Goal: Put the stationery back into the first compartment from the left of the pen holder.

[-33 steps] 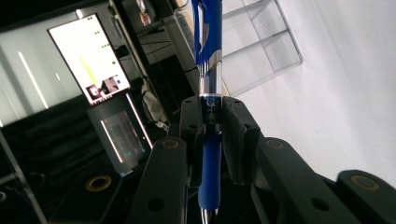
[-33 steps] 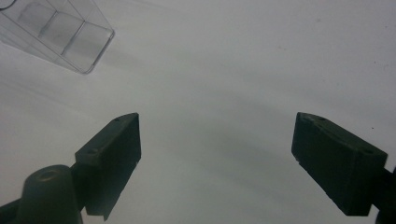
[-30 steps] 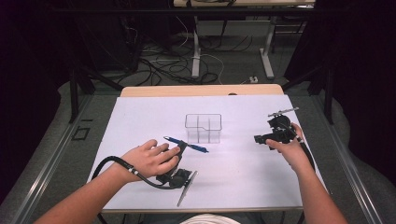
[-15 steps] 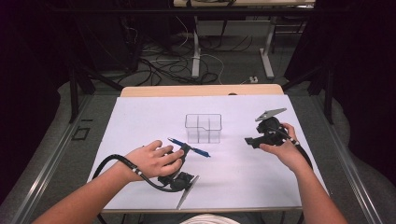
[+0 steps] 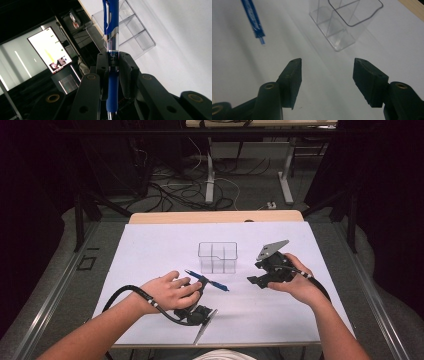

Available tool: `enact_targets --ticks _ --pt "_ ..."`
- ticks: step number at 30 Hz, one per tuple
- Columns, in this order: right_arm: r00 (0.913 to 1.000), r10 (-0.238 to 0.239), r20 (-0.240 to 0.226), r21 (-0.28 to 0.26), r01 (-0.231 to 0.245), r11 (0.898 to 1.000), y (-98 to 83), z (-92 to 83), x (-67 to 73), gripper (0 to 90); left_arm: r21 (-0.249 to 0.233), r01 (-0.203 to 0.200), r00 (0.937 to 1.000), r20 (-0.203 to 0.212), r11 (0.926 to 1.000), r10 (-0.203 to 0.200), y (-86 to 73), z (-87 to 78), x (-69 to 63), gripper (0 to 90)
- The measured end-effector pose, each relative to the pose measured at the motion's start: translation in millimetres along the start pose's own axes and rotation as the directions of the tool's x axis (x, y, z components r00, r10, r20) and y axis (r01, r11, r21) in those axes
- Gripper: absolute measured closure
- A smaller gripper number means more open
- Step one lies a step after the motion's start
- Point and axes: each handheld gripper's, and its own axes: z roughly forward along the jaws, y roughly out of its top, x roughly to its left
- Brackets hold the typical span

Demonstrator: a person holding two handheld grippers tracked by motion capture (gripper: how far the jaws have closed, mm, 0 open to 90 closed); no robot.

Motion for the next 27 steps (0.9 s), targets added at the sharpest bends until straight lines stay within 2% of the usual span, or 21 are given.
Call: enact_targets --ticks 1,3,4,6,7,10,12,13,14,18,19,20,21,23,24,27 --pt "0.9998 0.0 -0.019 -0.011 0.0 1.0 1.5 -0.1 2.1 40.3 0.002 0.023 0.9993 0.03 0.9997 -0.023 0.3 0.6 -2.0 79.5" --pt "0.9991 -0.005 -0.042 -0.023 0.004 1.0 4.6 -1.8 6.6 41.0 0.0 0.016 0.9996 0.025 0.9999 -0.016 1.8 0.4 -2.0 79.5" --pt "0.9988 -0.012 -0.048 -0.033 0.011 0.999 6.2 -1.9 8.5 42.3 0.0 0.037 0.9987 0.035 0.9993 -0.037 2.1 0.7 -3.6 79.5" --pt "0.9987 -0.021 -0.047 -0.043 0.019 0.999 9.2 -1.8 12.4 44.8 -0.005 -0.001 1.0 0.001 1.0 0.001 3.9 0.0 -1.0 79.5" --pt "0.9979 -0.034 -0.056 -0.042 0.031 0.999 10.6 -1.9 14.0 46.2 0.005 -0.003 0.9999 0.012 1.0 0.003 4.8 -0.8 -0.3 79.5" --pt "0.9962 -0.049 -0.072 -0.035 0.046 0.998 13.8 -0.7 20.2 52.1 -0.011 0.009 0.9999 0.014 0.9999 -0.009 5.8 0.8 -2.6 79.5" --pt "0.9943 -0.061 -0.087 -0.026 0.059 0.998 15.1 1.1 23.6 53.7 -0.005 0.009 0.9994 0.034 0.9999 -0.009 7.6 0.7 -2.4 79.5" --pt "0.9928 -0.066 -0.1 -0.021 0.064 0.998 15.8 2.1 25.5 54.1 -0.01 0.017 0.9994 0.031 0.9998 -0.017 7.6 1.4 -3.7 79.5" --pt "0.9918 -0.07 -0.106 -0.018 0.069 0.997 16.3 3.3 27.4 54.5 -0.016 0.005 0.9998 0.021 0.9999 -0.005 8.7 1.5 -2.4 79.5" --pt "0.9846 -0.094 -0.148 0.001 0.095 0.995 18.5 9.2 35.1 54.5 -0.018 0.014 0.9995 0.03 0.9997 -0.014 11.6 2.2 -4.2 79.5" --pt "0.9814 -0.102 -0.163 0.004 0.104 0.995 19.0 10.9 37.0 54.7 -0.02 0.004 0.9996 0.028 0.9998 -0.004 12.6 2.2 -3.6 79.5" --pt "0.9792 -0.107 -0.173 0.013 0.11 0.994 19.2 12.3 39.2 54.8 -0.024 0.017 0.9994 0.032 0.9996 -0.016 13.0 2.6 -4.4 79.5" --pt "0.9749 -0.12 -0.188 0.011 0.124 0.992 20.0 14.2 40.6 54.8 -0.023 0.012 0.9995 0.03 0.9997 -0.011 13.6 2.5 -4.2 79.5" --pt "0.9735 -0.12 -0.194 0.019 0.127 0.992 21.1 16.7 44.4 54.7 -0.015 0.003 0.9994 0.035 0.9999 -0.003 14.9 1.8 -2.8 79.5" --pt "0.974 -0.116 -0.194 0.023 0.123 0.992 21.7 17.6 46.1 54.6 -0.026 -0.004 0.9998 0.017 0.9997 0.004 15.3 2.3 -2.5 79.5" --pt "0.9724 -0.125 -0.197 0.019 0.131 0.991 24.0 20.4 49.0 54.6 -0.038 0.02 0.9996 0.02 0.9991 -0.02 16.3 2.7 -3.5 79.5"
